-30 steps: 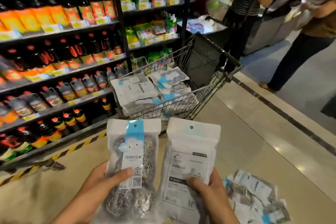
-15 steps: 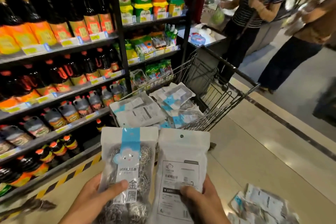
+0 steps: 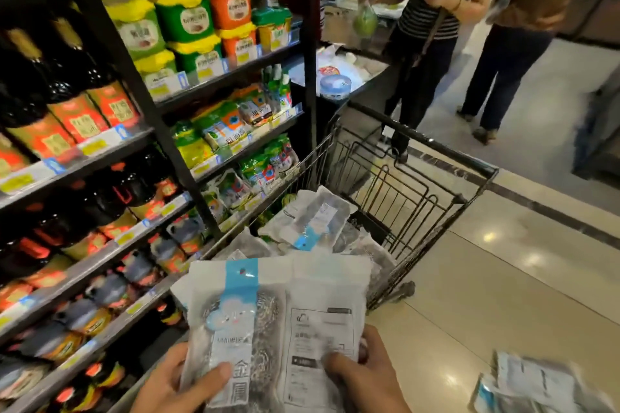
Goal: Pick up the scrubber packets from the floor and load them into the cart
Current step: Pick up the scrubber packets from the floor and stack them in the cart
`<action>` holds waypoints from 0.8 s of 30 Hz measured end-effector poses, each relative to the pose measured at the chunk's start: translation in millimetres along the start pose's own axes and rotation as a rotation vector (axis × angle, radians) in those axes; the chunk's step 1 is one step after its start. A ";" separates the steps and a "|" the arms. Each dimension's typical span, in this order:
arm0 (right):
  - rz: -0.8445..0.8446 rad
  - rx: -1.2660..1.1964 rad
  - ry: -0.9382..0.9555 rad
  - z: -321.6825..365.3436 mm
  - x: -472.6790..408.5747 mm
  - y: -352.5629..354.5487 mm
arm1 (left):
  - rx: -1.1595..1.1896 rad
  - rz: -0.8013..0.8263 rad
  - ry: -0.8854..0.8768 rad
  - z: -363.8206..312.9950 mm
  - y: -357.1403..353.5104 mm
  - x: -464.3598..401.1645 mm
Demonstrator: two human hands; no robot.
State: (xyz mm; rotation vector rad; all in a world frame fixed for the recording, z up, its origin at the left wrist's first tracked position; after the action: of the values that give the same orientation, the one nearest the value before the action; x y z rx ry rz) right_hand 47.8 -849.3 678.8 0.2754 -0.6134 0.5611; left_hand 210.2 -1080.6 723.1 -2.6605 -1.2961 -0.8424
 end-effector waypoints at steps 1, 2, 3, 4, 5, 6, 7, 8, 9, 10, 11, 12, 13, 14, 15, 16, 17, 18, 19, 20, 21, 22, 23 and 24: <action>-0.010 -0.014 -0.008 3.7 -10.2 -3.1 | 0.000 -0.021 0.002 -7.9 0.0 -11.6; -0.026 -0.031 -0.023 6.9 -21.1 -5.4 | 0.001 -0.030 -0.005 -14.3 -1.1 -24.0; -0.050 -0.043 -0.044 8.8 -33.0 -6.3 | -0.002 -0.026 -0.002 -16.6 -2.7 -38.0; -0.075 -0.046 -0.063 12.1 -42.8 -6.5 | -0.008 0.000 -0.003 -19.2 -7.3 -51.3; -0.101 -0.055 -0.082 15.7 -50.9 -5.5 | -0.018 0.020 0.020 -23.8 -12.9 -63.3; -0.130 -0.068 -0.105 17.2 -60.1 -3.8 | -0.012 0.041 0.043 -29.8 -19.9 -75.8; -0.167 -0.086 -0.127 18.9 -70.1 -0.5 | -0.003 0.068 0.083 -34.7 -28.2 -91.0; -0.206 -0.101 -0.144 21.1 -76.8 3.6 | -0.005 0.096 0.090 -38.0 -35.9 -105.1; -0.257 -0.113 -0.158 22.8 -85.3 8.9 | -0.034 0.120 0.094 -43.6 -45.8 -120.3; -0.305 -0.117 -0.171 23.8 -95.0 14.7 | -0.053 0.153 0.089 -49.0 -59.5 -136.9; -0.341 -0.110 -0.184 27.2 -103.4 19.4 | -0.055 0.180 0.095 -55.4 -73.0 -152.3; -0.374 -0.103 -0.188 32.2 -114.0 24.1 | -0.051 0.215 0.083 -61.3 -88.7 -171.8; -0.410 -0.091 -0.188 34.6 -125.4 29.0 | -0.067 0.249 0.066 -67.6 -105.0 -188.3; -0.439 -0.084 -0.183 36.0 -136.2 32.7 | -0.084 0.274 0.046 -72.1 -119.4 -206.6; -0.478 -0.082 -0.180 37.1 -147.6 36.7 | -0.085 0.305 0.056 -76.0 -134.3 -223.2; -0.527 -0.089 -0.184 35.7 -158.7 40.9 | -0.088 0.345 0.056 -79.3 -149.7 -242.3; -0.569 -0.098 -0.181 34.7 -167.7 45.4 | -0.105 0.376 0.044 -84.6 -165.9 -256.0; -0.592 -0.106 -0.179 33.0 -179.2 47.4 | -0.131 0.411 0.017 -89.1 -179.7 -269.8; -0.611 -0.119 -0.184 31.4 -191.8 46.8 | -0.152 0.447 0.005 -93.8 -192.3 -285.9; -0.626 -0.145 -0.185 29.9 -203.5 46.8 | -0.175 0.491 0.000 -96.2 -207.4 -301.9; -0.636 -0.178 -0.187 27.0 -215.5 46.1 | -0.215 0.533 -0.015 -101.9 -220.8 -312.5; -0.654 -0.205 -0.190 24.2 -226.0 45.6 | -0.255 0.577 -0.026 -106.0 -235.9 -324.1; -0.680 -0.225 -0.188 23.0 -234.0 45.1 | -0.297 0.623 -0.027 -107.8 -251.6 -333.5; -0.726 -0.206 -0.195 21.1 -240.7 45.7 | -0.314 0.655 -0.033 -108.0 -264.5 -341.9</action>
State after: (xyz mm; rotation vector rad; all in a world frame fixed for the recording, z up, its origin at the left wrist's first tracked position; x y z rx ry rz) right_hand -150.8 -919.9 552.2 0.3351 -0.7006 -0.2295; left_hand -204.6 -1184.2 597.6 -3.0325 -0.2400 -0.9435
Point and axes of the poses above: each hand's wrist, its own x-axis away from the middle knuckle, its own y-axis out of the back of the hand, z = x × y, the point moved 8 cm from there along -x, towards the middle knuckle, and after that the axes turned 10 degrees about x, right-handed, at the moved point
